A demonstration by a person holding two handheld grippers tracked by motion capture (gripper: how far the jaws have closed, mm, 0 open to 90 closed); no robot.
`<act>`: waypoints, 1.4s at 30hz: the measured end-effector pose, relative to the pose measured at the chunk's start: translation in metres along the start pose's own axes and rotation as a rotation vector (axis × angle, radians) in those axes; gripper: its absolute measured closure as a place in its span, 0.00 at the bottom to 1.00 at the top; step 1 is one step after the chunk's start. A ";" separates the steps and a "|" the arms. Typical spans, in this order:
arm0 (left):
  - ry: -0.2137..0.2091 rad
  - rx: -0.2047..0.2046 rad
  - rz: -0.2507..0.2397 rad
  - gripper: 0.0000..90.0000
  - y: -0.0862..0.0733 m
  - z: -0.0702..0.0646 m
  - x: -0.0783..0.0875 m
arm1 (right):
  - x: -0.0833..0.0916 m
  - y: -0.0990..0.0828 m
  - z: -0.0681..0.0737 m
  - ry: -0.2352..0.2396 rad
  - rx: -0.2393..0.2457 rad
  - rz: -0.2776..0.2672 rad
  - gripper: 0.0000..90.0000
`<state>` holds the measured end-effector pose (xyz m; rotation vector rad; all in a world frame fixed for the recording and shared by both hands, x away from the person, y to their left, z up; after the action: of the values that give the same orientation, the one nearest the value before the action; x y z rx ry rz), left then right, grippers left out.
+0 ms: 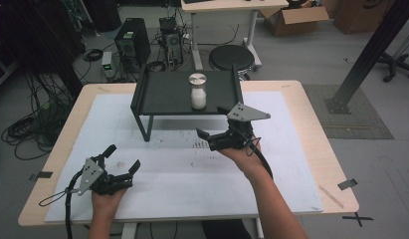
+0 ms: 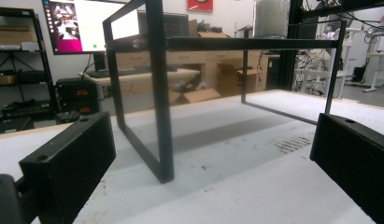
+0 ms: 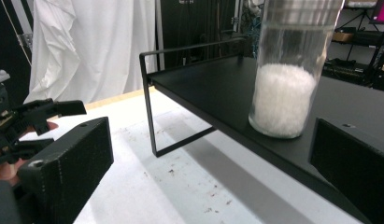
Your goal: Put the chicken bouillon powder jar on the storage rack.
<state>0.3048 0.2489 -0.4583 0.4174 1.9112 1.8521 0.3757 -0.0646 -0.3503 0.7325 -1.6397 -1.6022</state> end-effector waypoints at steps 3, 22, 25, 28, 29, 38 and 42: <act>0.000 0.001 0.000 0.01 0.000 0.000 0.000 | 0.002 -0.008 0.000 0.000 -0.006 -0.001 0.00; 0.000 0.003 0.000 0.01 0.000 0.000 0.000 | 0.011 -0.065 -0.004 -0.014 -0.070 0.004 0.00; 0.000 0.002 0.000 0.01 0.000 0.000 0.000 | 0.011 -0.076 -0.003 -0.019 -0.081 0.007 0.00; 0.000 0.002 0.000 0.01 0.000 0.000 0.000 | 0.012 -0.083 -0.002 -0.023 -0.088 0.008 0.00; 0.000 0.001 0.000 0.01 0.000 0.000 0.000 | 0.012 -0.087 -0.002 -0.025 -0.089 0.012 0.00; 0.000 0.002 0.000 0.01 0.000 0.000 0.000 | 0.013 -0.103 -0.003 -0.038 -0.110 0.013 0.00; 0.001 0.002 0.000 0.01 0.000 0.000 0.000 | 0.013 -0.108 -0.003 -0.040 -0.115 0.016 0.00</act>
<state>0.3051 0.2489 -0.4584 0.4173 1.9142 1.8506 0.3612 -0.0842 -0.4561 0.6306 -1.5628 -1.6946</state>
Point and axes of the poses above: each handheld gripper's, and its own axes: x roughly backward along the jaws, y roughly out of its top, z roughly to its left, the point moved 6 cm from there along -x, roughly forward along the jaws, and after that the axes turned 6 degrees about -z, right-handed, at the moved point
